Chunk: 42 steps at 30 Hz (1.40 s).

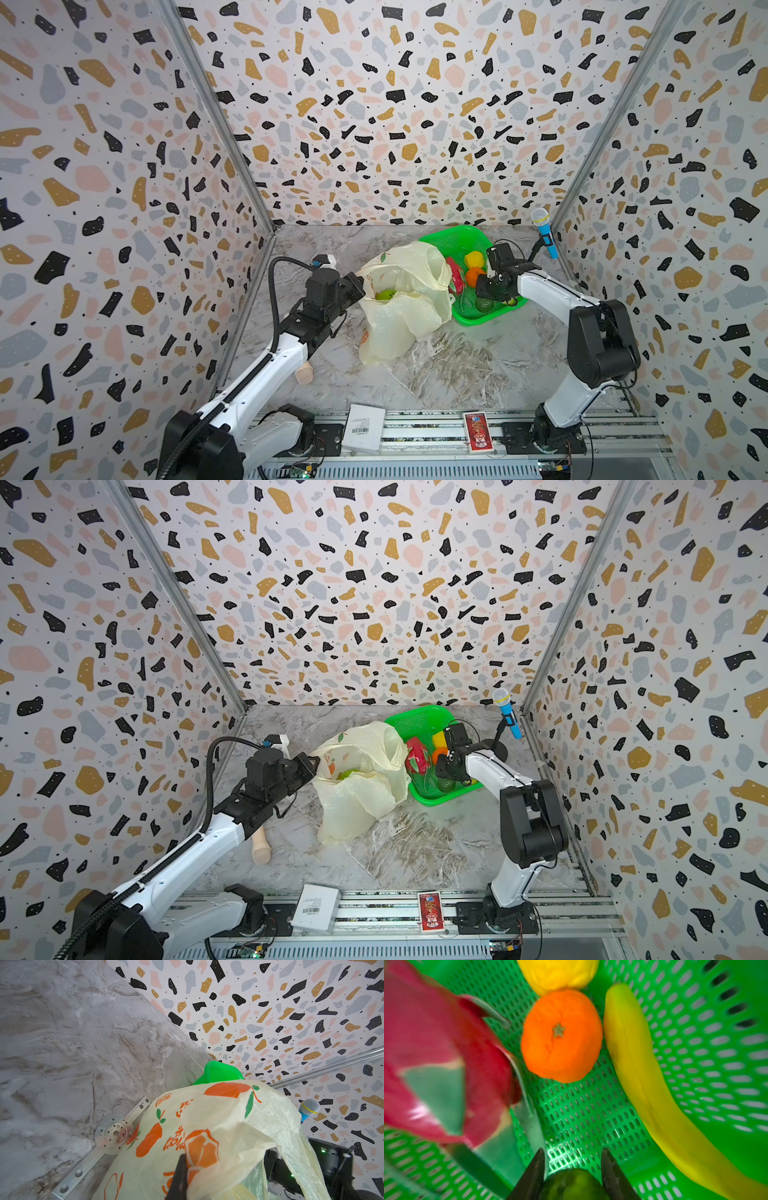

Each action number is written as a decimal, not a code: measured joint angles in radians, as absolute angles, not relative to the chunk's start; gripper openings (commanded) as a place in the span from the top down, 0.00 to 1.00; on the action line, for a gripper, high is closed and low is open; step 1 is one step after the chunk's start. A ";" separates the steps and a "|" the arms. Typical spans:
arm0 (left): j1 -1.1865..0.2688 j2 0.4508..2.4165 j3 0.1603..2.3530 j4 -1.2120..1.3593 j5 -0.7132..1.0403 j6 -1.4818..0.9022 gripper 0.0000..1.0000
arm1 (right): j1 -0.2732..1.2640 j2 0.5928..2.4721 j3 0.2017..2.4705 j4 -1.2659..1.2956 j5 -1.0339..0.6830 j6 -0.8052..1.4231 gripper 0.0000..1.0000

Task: Place the fruits into the plastic bag
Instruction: 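Grasp the green fruit in the basket and carry it into the bag, then release the green fruit in the bag and grasp the orange in the basket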

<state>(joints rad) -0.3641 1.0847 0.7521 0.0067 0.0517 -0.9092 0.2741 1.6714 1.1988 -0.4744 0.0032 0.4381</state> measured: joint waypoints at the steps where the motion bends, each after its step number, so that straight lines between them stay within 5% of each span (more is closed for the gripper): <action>1: -0.364 1.085 0.752 0.007 0.052 -0.909 1.00 | 0.274 1.641 1.208 -0.480 0.001 0.434 0.69; 5: -0.363 1.085 0.752 0.006 0.059 -0.909 1.00 | 0.312 1.494 1.275 -0.471 -0.007 0.416 0.68; 12: -0.363 1.085 0.752 0.006 0.072 -0.908 1.00 | 0.610 1.316 1.427 -0.304 -0.099 0.405 0.66; 23: -0.363 1.085 0.752 0.006 0.097 -0.908 1.00 | 0.804 1.681 1.598 -0.242 -0.238 0.438 0.61; 27: -0.363 1.085 0.752 0.006 0.097 -0.907 1.00 | 0.816 1.771 1.621 -0.282 -0.247 0.438 0.39; 32: -0.363 1.085 0.752 0.007 0.100 -0.905 1.00 | 0.819 1.793 1.647 -0.310 -0.250 0.432 0.24; 42: -0.363 1.085 0.752 0.007 0.100 -0.904 1.00 | 0.786 1.655 1.675 -0.341 -0.164 0.352 0.23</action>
